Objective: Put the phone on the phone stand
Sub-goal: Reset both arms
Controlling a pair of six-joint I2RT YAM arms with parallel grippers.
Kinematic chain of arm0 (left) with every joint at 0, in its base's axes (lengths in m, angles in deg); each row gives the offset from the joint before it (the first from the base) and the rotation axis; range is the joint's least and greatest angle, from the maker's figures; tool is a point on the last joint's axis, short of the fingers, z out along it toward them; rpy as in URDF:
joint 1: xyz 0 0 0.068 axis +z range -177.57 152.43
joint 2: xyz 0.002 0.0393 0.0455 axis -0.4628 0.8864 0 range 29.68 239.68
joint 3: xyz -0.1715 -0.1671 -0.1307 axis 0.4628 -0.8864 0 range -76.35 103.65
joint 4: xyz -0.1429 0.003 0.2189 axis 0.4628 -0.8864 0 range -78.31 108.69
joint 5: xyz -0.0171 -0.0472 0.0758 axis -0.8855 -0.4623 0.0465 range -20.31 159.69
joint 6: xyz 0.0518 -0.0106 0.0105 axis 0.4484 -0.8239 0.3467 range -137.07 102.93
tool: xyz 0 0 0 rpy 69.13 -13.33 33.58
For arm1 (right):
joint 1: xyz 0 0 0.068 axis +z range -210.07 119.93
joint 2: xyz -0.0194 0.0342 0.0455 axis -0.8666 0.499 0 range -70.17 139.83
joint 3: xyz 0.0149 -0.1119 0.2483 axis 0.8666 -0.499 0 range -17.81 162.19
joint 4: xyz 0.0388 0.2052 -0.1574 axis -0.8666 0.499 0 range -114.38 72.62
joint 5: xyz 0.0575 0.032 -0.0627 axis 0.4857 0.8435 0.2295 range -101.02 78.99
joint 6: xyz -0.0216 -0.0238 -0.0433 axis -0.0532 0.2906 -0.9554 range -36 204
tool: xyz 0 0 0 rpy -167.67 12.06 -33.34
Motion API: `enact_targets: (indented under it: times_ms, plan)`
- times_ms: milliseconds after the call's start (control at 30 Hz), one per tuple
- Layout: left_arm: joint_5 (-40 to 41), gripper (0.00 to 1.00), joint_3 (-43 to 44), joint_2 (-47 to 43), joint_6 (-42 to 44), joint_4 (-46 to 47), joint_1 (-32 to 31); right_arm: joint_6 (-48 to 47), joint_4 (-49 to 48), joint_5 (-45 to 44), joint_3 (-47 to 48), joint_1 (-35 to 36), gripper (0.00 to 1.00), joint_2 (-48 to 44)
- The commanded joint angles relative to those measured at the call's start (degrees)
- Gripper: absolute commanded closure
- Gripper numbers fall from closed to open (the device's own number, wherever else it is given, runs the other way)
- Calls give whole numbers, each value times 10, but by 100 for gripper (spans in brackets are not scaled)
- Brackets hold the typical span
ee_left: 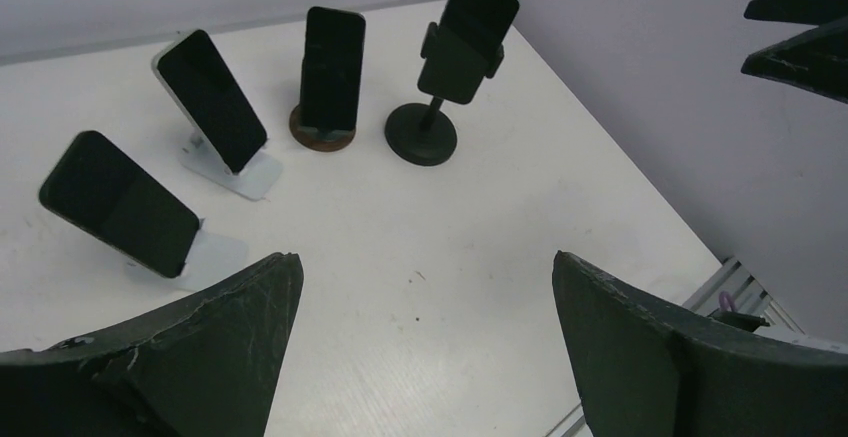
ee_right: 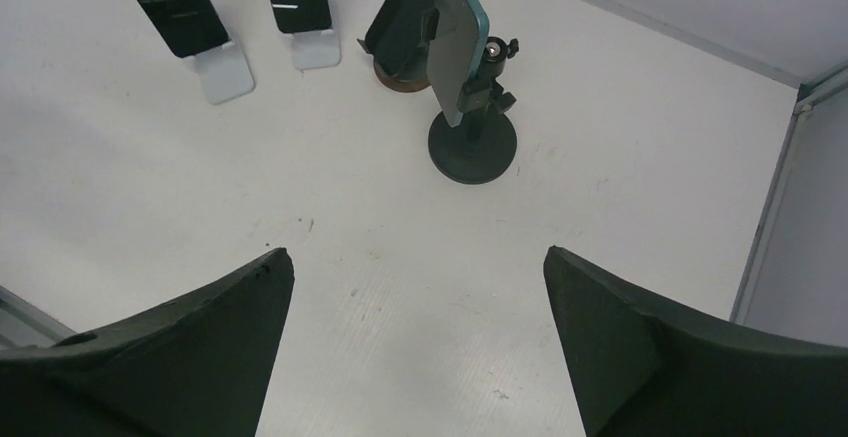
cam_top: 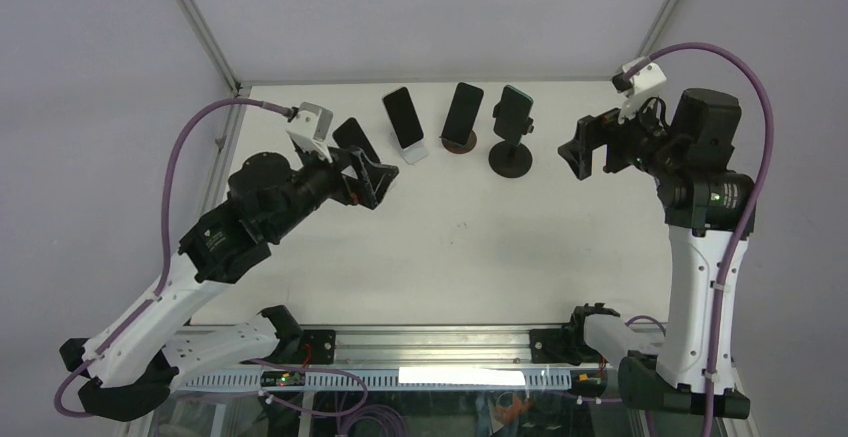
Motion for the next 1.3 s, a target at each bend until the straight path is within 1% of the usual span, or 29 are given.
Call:
enact_targets:
  times_ms: [0,67,167,300,433,533,667,933,1267]
  plan:
    - [19,1,60,-16,29,-59,8,55,26,27,47,-4,1,-13]
    - [18,1,79,-18,25,-77,8,54,44,60,66,-4,1,-14]
    - [11,1,99,-25,19,-92,7,78,54,76,91,-4,1,-15]
    - [1,1,115,-43,11,-99,8,143,49,71,112,-5,1,-18]
    - [0,1,127,-52,12,-113,8,166,52,39,132,-5,1,-18]
    - [-4,1,133,-51,13,-121,8,168,58,26,146,-5,1,-17]
    - [-8,1,135,-46,15,-127,8,172,56,31,152,-7,1,-16]
    - [-12,1,115,-48,16,-129,8,167,60,42,142,-11,1,-18]
    - [-7,1,92,-31,11,-116,8,151,62,43,126,-14,1,-10]
